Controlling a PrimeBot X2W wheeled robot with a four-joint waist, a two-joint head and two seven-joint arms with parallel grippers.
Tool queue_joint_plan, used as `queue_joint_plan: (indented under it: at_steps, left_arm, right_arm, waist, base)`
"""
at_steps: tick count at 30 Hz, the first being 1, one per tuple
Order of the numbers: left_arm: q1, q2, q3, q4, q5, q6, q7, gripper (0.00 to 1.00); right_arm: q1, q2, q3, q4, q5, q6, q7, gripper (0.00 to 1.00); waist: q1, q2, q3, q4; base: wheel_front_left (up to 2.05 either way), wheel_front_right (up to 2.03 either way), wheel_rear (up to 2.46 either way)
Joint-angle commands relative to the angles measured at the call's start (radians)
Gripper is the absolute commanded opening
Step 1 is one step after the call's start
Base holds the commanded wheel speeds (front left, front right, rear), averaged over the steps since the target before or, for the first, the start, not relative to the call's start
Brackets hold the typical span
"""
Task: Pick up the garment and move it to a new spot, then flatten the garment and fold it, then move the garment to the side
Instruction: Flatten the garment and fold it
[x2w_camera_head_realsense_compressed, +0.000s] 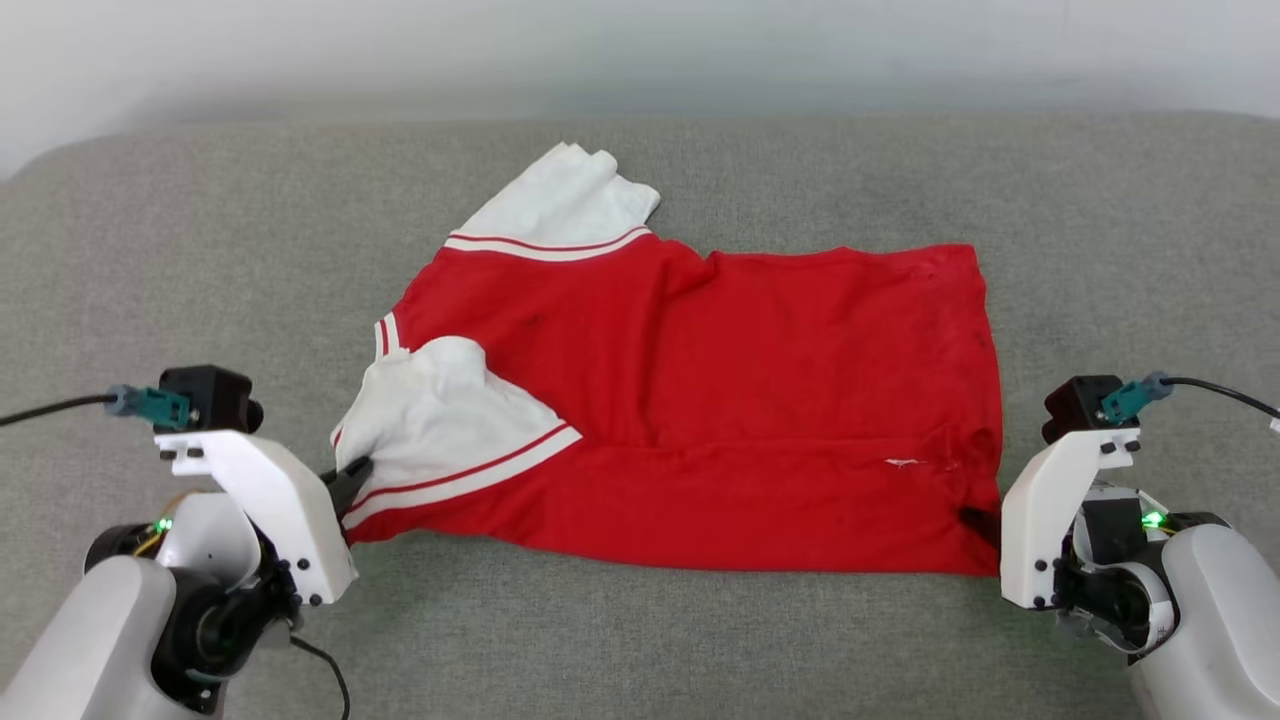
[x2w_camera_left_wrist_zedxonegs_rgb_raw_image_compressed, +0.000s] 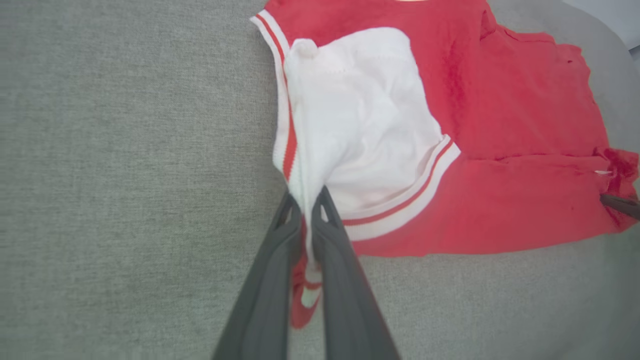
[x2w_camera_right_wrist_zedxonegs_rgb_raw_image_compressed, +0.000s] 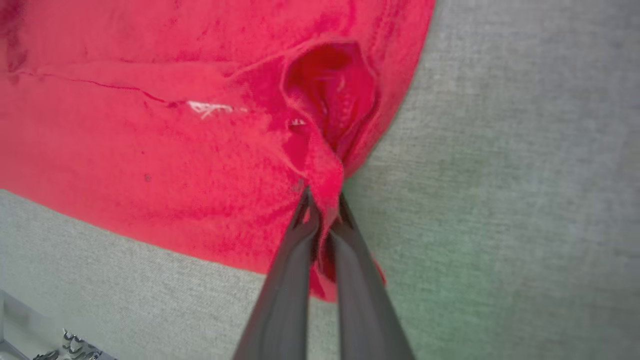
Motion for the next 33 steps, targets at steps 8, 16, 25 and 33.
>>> queue_joint_plan:
  at_steps: [8, 16, 25, 33]
  left_arm:
    - [0.076, -0.016, 0.011, 0.005, -0.005, 0.020, -0.040, 0.00]
    - [0.209, -0.006, 0.012, -0.039, -0.031, 0.059, -0.029, 0.00]
    - [0.301, -0.038, -0.003, -0.011, -0.070, 0.074, -0.017, 0.49]
    - [0.236, -0.050, 0.003, 0.040, -0.008, 0.047, -0.132, 1.00]
  right_arm:
    - [0.035, -0.043, 0.039, -0.046, 0.027, 0.001, -0.009, 0.00]
    - [0.138, -0.056, 0.009, -0.115, 0.038, 0.001, 0.021, 0.00]
    - [0.285, -0.008, -0.057, -0.166, 0.000, 0.001, 0.048, 0.46]
    - [0.326, -0.015, -0.056, -0.243, -0.040, 0.001, -0.191, 1.00]
  waist:
    - [0.0000, 0.0000, -0.102, -0.005]
    - [0.0000, 0.0000, -0.178, -0.003]
    - [0.0000, 0.0000, -0.183, -0.017]
    - [0.0000, 0.0000, -0.192, -0.032]
  base:
    - [0.00, 0.00, 0.00]
    - [0.00, 0.00, 0.00]
    - [0.00, 0.00, 0.00]
    - [0.00, 0.00, 0.00]
